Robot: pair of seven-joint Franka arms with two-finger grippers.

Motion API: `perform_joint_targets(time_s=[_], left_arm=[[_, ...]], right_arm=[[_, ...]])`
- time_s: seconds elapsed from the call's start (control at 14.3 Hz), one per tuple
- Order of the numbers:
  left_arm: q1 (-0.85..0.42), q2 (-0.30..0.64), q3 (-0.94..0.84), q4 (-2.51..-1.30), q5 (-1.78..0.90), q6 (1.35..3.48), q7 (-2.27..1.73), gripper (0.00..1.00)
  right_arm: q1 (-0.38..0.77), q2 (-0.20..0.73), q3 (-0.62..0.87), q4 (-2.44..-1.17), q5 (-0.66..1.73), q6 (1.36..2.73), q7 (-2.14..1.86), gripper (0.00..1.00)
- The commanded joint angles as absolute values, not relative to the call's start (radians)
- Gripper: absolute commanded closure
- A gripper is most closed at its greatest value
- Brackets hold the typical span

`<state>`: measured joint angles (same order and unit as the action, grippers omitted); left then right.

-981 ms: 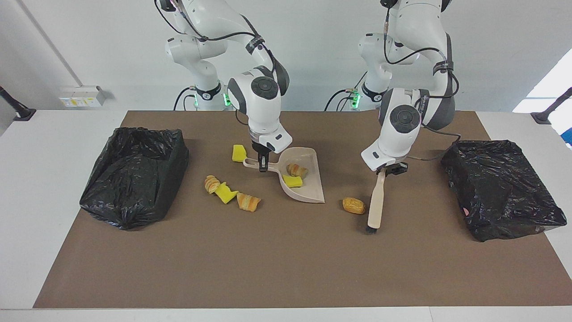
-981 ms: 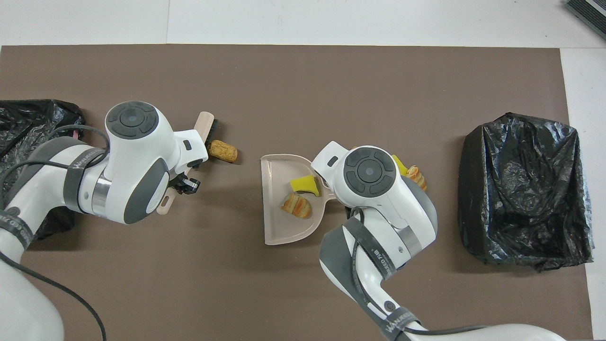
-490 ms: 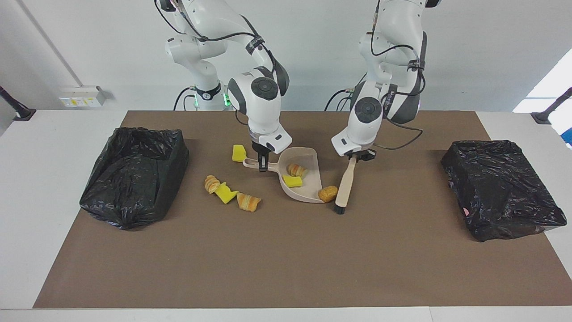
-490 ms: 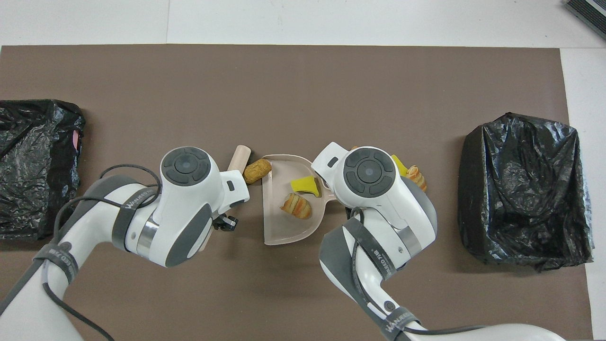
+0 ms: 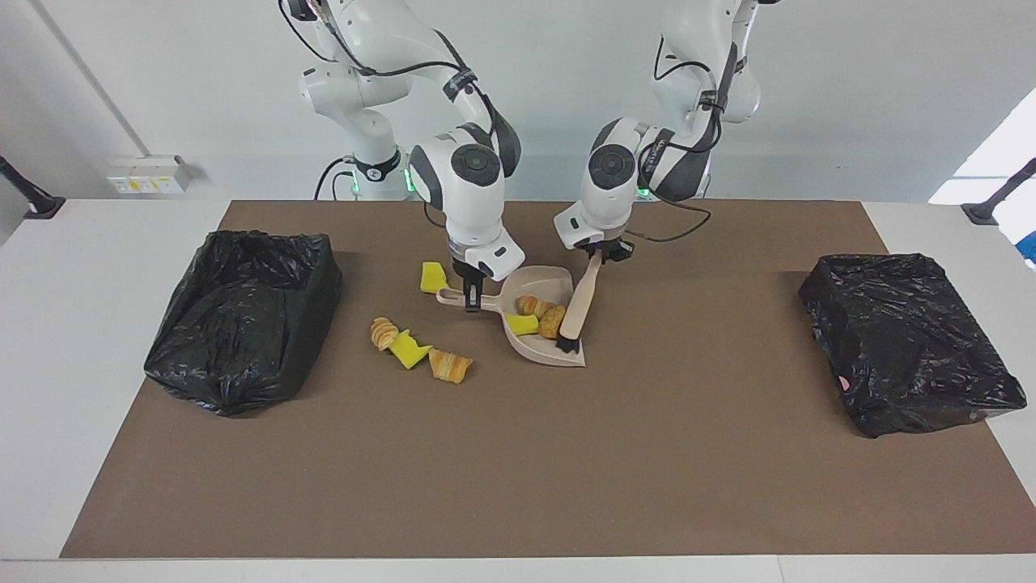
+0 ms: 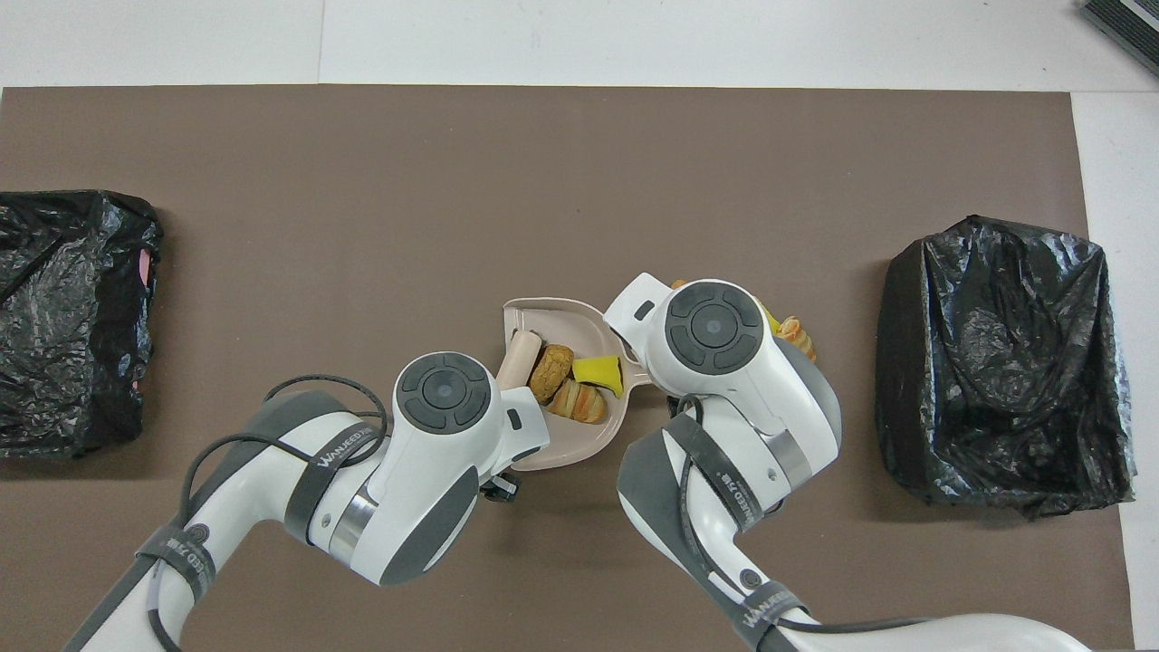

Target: Sweep and dump trash in bin

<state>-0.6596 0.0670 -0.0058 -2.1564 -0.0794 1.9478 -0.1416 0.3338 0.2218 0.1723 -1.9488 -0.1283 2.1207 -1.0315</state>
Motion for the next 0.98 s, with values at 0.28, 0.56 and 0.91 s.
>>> perform_joint_targets(time_s=[0.28, 0.56, 0.91], left_arm=[[-0.606, -0.037, 0.025, -2.114, -0.097, 1.842, -0.238, 1.0], [-0.511, -0.173, 0.026, -2.114, -0.086, 1.743, -0.297, 1.0], [-0.463, -0.25, 0.023, -2.154, -0.086, 1.643, -0.322, 1.0]], right_arm=[[0.279, 0.204, 0.181, -1.971, -0.101, 2.148, -1.114, 1.0], [0.238, 0.184, 0.181, -1.954, 0.021, 2.158, -1.209, 1.0], [0.132, 0.167, 0.181, -1.797, 0.064, 1.98, -1.333, 1.0]])
